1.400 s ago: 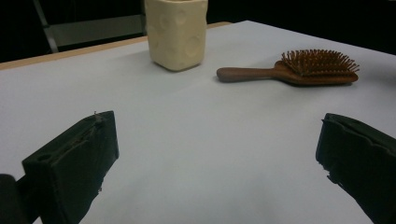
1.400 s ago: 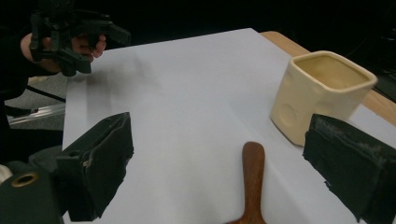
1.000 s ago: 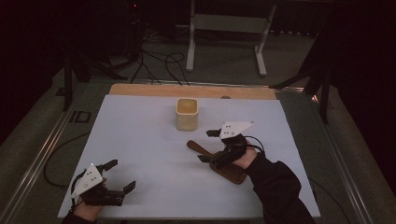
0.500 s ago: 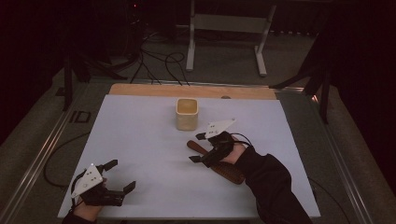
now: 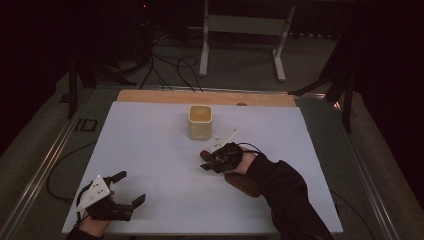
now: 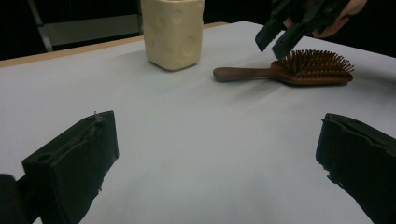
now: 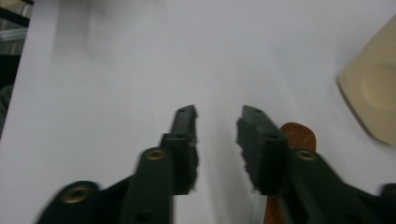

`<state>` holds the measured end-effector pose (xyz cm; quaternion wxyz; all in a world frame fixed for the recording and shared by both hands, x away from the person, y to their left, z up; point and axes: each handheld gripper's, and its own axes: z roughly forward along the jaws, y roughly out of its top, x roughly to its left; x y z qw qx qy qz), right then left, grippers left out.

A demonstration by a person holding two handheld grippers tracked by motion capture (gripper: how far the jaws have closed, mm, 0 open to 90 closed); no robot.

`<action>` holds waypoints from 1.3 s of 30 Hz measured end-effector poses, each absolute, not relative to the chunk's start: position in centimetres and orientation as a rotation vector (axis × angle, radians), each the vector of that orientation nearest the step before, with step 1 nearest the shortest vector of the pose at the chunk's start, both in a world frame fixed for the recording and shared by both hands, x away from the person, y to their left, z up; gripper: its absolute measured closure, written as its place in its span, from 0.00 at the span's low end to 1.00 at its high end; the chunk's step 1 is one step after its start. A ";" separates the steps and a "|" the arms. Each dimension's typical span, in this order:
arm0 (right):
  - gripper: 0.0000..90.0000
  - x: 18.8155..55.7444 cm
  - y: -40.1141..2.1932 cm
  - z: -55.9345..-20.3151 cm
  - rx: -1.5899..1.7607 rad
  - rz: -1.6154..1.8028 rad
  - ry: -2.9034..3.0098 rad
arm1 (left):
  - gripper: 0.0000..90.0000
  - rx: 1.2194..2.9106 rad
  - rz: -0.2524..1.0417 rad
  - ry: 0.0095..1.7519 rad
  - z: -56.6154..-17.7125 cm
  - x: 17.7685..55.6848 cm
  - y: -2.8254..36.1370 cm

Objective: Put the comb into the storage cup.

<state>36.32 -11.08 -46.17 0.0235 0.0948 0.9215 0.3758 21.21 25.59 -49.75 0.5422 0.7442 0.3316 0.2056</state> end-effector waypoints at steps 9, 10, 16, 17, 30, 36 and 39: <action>1.00 37.0 -10.5 -47.1 0.268 1.015 2.902 | 0.00 1.768 0.484 0.787 -49.8 21.2 25.6; 1.00 37.3 -10.5 -47.4 0.270 0.981 2.914 | 0.00 1.767 0.481 0.787 -49.8 21.2 25.6; 1.00 38.0 -10.7 -48.2 0.260 0.917 2.924 | 0.00 1.771 0.479 0.784 -49.8 21.3 25.6; 1.00 38.2 -10.7 -48.3 0.245 0.899 2.924 | 0.00 1.770 0.478 0.785 -49.8 21.3 25.6; 1.00 39.0 -11.3 -49.5 0.265 0.767 2.969 | 0.00 1.768 0.473 0.788 -49.8 21.3 25.6; 1.00 39.4 -12.4 -49.8 0.303 0.758 2.961 | 0.00 1.766 0.470 0.791 -49.9 21.3 25.6; 1.00 39.5 -13.5 -49.8 0.356 0.750 2.957 | 0.00 1.770 0.470 0.791 -49.9 21.4 25.6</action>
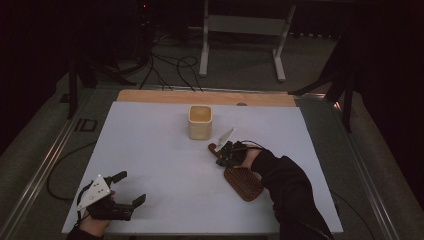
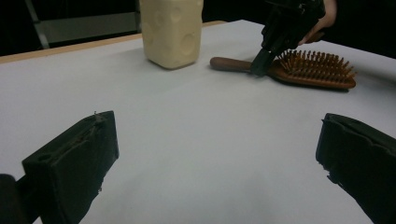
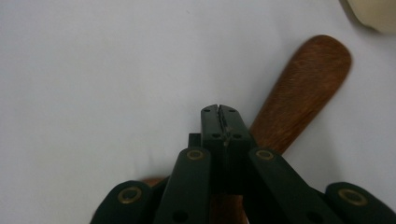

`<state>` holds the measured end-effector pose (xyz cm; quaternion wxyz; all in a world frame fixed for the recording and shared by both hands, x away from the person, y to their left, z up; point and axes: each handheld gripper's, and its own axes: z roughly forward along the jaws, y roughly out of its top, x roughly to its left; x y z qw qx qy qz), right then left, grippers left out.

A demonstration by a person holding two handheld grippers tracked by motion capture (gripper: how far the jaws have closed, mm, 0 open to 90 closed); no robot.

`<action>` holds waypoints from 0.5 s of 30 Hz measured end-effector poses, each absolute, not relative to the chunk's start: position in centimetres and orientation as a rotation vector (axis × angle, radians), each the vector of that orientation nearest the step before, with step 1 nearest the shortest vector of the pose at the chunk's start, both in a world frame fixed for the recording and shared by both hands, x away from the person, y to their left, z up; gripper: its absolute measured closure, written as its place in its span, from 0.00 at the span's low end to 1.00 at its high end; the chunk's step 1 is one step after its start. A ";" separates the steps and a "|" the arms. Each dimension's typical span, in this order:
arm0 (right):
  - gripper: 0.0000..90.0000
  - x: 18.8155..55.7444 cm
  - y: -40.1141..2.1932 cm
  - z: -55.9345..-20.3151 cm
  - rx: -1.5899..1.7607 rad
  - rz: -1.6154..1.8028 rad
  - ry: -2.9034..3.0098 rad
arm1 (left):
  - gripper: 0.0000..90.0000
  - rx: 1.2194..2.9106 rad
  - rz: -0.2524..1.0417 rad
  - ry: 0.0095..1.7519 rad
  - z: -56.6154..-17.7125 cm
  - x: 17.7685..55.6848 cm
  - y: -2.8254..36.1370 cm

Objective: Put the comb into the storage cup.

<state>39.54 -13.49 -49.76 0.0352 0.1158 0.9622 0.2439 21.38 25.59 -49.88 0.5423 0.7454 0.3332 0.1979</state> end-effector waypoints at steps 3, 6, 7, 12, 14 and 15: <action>1.00 39.7 -14.0 -49.7 0.365 0.742 2.948 | 0.00 1.772 0.469 0.790 -49.9 21.4 25.6; 1.00 39.7 -14.4 -49.6 0.387 0.748 2.945 | 0.00 1.770 0.468 0.790 -49.9 21.4 25.6; 1.00 39.7 -14.8 -49.5 0.404 0.749 2.940 | 0.00 1.771 0.468 0.790 -49.9 21.4 25.5; 1.00 39.9 -15.6 -49.4 0.453 0.732 2.926 | 0.00 1.768 0.467 0.791 -49.9 21.4 25.6; 1.00 40.0 -16.0 -49.5 0.464 0.733 2.922 | 0.00 1.768 0.466 0.792 -49.9 21.4 25.6; 1.00 40.0 -16.2 -49.5 0.467 0.736 2.917 | 0.00 1.770 0.467 0.791 -49.9 21.4 25.6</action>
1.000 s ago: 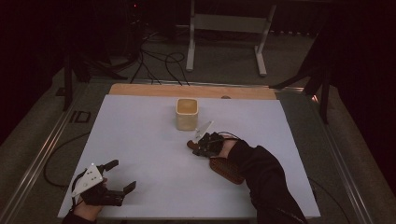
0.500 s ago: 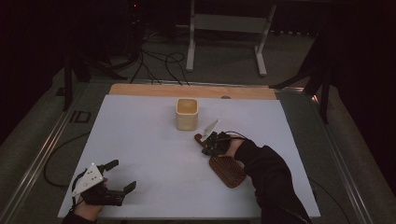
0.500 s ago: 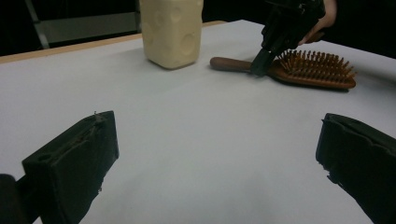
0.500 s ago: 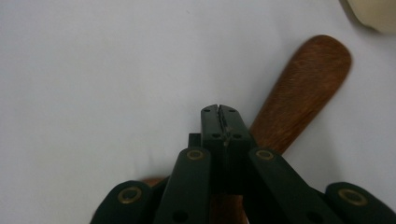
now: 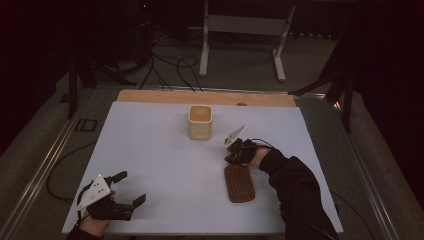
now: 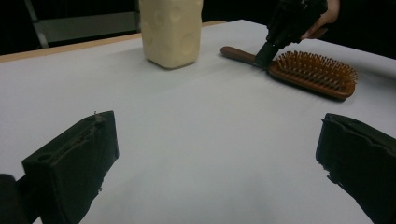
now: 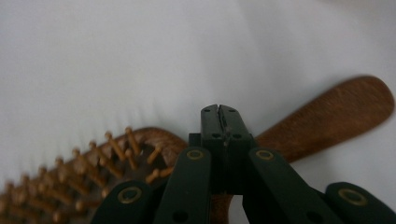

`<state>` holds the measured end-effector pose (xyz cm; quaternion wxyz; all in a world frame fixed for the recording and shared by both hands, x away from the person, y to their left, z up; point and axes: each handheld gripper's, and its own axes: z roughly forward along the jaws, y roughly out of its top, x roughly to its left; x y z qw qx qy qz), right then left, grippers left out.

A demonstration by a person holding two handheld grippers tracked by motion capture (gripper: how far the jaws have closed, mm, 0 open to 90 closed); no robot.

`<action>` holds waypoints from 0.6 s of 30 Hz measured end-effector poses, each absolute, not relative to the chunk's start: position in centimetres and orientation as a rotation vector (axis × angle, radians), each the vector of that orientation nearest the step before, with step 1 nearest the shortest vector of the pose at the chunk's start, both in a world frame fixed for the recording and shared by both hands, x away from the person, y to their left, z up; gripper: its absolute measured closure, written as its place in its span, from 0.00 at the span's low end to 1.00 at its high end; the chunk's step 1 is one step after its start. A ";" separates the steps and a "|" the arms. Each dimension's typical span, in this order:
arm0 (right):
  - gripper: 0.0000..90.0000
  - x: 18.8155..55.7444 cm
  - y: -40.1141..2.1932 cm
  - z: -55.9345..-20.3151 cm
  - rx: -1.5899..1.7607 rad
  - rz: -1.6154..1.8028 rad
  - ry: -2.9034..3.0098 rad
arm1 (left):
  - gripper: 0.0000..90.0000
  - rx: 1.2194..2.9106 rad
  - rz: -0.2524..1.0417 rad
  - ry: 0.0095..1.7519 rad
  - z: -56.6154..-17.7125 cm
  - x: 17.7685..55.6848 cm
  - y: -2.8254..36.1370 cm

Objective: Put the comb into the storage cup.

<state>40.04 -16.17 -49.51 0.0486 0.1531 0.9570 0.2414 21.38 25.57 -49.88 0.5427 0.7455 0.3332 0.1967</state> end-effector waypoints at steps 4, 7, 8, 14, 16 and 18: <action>1.00 40.1 -17.1 -49.4 0.522 0.741 2.907 | 0.00 1.771 0.466 0.790 -49.9 21.4 25.6; 1.00 40.2 -18.1 -49.3 0.541 0.750 2.894 | 0.00 1.771 0.464 0.789 -49.9 21.4 25.6; 1.00 40.2 -18.4 -49.2 0.555 0.747 2.892 | 0.00 1.769 0.461 0.790 -49.9 21.4 25.6; 1.00 39.8 -20.2 -49.2 0.615 0.727 2.888 | 0.00 1.769 0.460 0.791 -49.9 21.4 25.5; 1.00 39.3 -20.9 -49.3 0.630 0.718 2.886 | 0.00 1.771 0.462 0.791 -49.9 21.4 25.5; 1.00 39.1 -21.2 -49.4 0.636 0.721 2.890 | 0.00 1.767 0.461 0.792 -49.9 21.4 25.5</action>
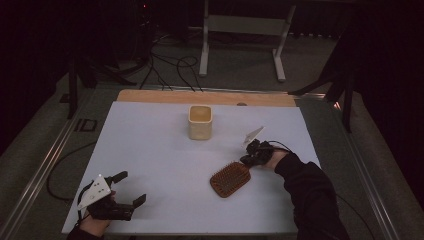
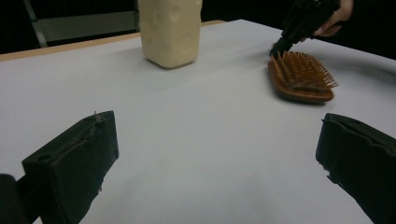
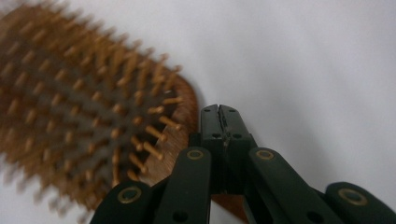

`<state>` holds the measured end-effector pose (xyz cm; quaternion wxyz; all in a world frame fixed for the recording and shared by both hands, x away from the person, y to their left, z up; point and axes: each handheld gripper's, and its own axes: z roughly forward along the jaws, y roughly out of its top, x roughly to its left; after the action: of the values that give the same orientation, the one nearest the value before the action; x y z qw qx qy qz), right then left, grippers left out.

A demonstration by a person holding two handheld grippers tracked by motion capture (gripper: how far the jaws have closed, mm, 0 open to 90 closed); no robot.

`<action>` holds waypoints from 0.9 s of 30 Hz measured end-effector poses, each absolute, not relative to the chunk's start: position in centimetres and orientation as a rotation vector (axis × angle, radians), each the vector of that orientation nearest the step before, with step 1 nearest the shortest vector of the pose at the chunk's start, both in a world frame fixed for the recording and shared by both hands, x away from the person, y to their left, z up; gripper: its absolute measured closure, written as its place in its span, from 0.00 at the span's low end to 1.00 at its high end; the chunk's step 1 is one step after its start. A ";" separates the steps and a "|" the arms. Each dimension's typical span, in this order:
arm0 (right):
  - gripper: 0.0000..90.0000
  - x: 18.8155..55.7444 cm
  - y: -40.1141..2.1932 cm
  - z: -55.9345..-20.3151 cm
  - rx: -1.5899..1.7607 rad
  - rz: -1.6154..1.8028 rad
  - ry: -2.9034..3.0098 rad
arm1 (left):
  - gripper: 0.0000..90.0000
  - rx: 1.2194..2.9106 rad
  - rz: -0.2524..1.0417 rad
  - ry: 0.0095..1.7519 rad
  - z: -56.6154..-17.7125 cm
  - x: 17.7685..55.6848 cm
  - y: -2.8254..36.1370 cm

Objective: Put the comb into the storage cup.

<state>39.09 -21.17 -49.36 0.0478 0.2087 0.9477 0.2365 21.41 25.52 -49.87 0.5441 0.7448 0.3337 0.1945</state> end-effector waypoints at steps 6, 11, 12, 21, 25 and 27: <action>1.00 37.8 -22.5 -49.8 0.682 0.716 2.884 | 0.00 1.770 0.461 0.792 -49.9 21.4 25.5; 1.00 36.3 -23.5 -49.7 0.710 0.753 2.871 | 0.00 1.768 0.459 0.794 -49.9 21.5 25.5; 1.00 36.3 -23.5 -49.7 0.710 0.753 2.871 | 0.00 1.768 0.459 0.794 -49.9 21.5 25.5; 1.00 34.1 -24.0 -49.6 0.743 0.816 2.847 | 0.00 1.768 0.459 0.793 -49.9 21.4 25.4; 1.00 33.4 -24.1 -49.6 0.773 0.837 2.845 | 0.00 1.766 0.459 0.793 -49.8 21.4 25.4; 1.00 33.2 -24.1 -49.7 0.768 0.836 2.847 | 0.00 1.765 0.458 0.793 -49.8 21.4 25.4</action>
<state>33.16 -24.12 -49.69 0.0381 0.2503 0.9282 0.2726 21.44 25.42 -49.84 0.5450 0.7442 0.3344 0.1931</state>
